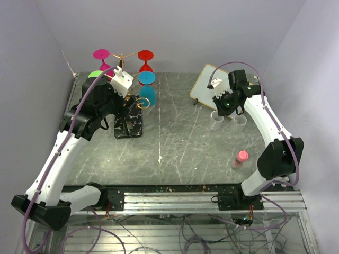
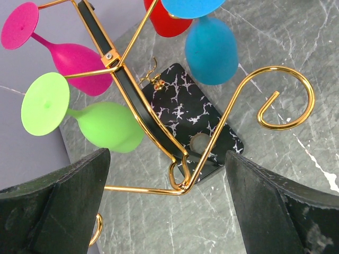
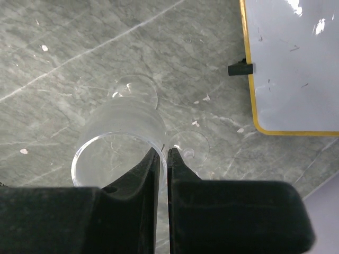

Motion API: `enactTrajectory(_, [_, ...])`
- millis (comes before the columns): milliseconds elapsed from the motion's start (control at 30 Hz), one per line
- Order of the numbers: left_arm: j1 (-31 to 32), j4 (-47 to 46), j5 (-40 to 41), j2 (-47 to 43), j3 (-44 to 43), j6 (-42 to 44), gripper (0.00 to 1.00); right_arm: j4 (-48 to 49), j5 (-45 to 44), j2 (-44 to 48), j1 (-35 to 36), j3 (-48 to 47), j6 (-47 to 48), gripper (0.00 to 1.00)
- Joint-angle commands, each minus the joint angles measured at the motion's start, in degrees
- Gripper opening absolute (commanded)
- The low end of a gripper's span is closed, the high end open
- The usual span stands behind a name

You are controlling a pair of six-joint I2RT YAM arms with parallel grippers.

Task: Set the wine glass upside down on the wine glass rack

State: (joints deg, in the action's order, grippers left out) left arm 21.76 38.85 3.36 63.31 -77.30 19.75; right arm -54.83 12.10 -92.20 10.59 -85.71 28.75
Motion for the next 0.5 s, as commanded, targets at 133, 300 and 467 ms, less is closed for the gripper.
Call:
enactTrajectory(133, [-1.73,-1.4,-1.95,-0.93,-2.07,-4.72,1.0,-3.4,9.06,0.48,0.18,-9.3,1.33,0.0])
enactTrajectory(300, [-4.71,-3.02,-7.3,-1.04,-1.95,-10.67,1.0,-5.98,16.06,-0.73,0.17,-18.04,1.36,0.0])
enactTrajectory(467, [-7.05,-3.93,-13.13,-1.41,-2.84,-13.86,0.99,-4.45,22.6,-1.35,0.19,-26.07,-1.11,0.0])
